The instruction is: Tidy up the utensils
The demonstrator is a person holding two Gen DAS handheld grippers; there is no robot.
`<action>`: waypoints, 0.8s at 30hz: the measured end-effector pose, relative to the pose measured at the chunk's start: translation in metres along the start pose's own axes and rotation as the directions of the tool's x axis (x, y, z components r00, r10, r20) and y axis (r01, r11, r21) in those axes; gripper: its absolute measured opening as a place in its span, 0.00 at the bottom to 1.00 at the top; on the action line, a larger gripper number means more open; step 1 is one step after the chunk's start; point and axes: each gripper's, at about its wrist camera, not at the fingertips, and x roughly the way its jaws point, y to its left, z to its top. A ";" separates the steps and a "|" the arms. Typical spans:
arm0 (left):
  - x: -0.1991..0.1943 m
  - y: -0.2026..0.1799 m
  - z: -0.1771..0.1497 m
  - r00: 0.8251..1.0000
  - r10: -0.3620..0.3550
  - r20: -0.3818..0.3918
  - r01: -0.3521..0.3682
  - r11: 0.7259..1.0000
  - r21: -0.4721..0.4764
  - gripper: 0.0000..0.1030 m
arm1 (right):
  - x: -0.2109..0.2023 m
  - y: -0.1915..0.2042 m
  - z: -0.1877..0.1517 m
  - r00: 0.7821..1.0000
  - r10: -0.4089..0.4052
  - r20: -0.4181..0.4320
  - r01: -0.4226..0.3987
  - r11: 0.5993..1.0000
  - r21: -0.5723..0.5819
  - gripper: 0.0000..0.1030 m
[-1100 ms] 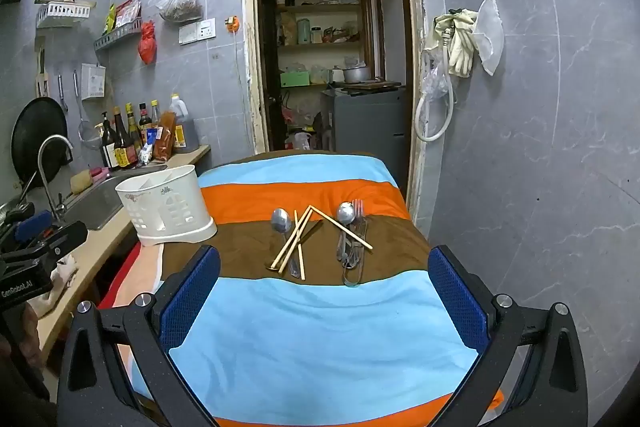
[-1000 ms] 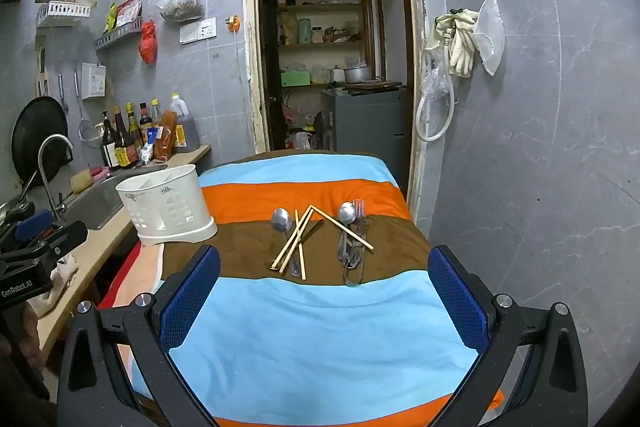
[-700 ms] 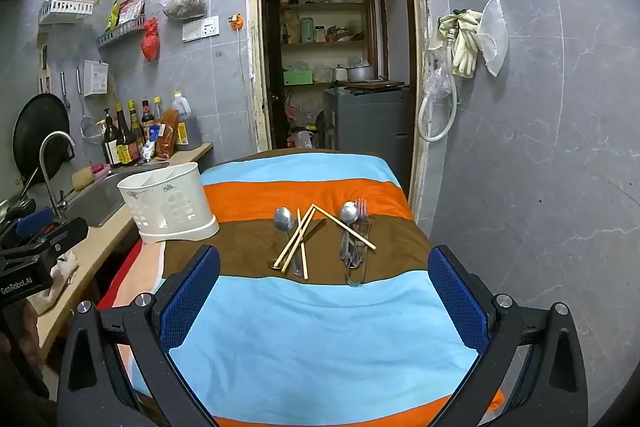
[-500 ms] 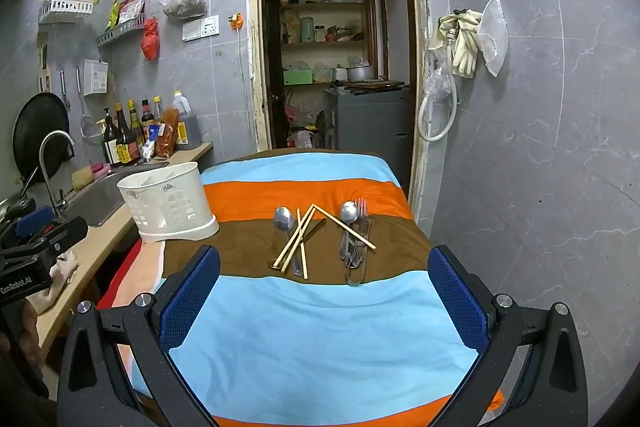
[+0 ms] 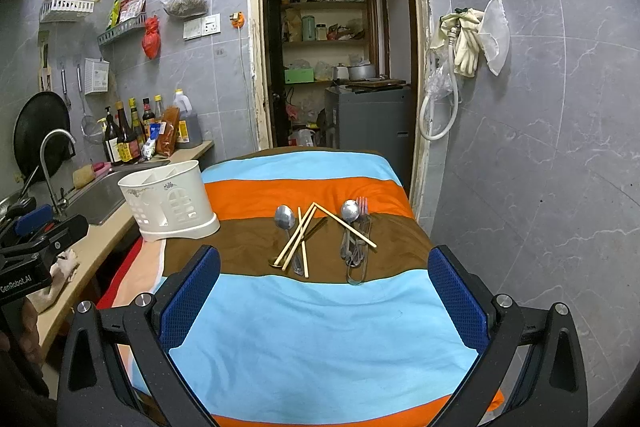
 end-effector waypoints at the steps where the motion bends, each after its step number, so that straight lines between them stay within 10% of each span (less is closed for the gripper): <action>1: 0.000 0.000 0.000 1.000 0.000 0.001 0.000 1.000 0.000 0.99 | 0.000 0.001 0.000 1.000 0.000 0.000 0.000 1.000 0.000 0.99; 24: 0.000 0.000 0.000 1.000 -0.001 0.002 0.001 1.000 -0.001 0.99 | 0.001 0.001 -0.002 1.000 0.001 -0.001 -0.001 1.000 -0.003 0.99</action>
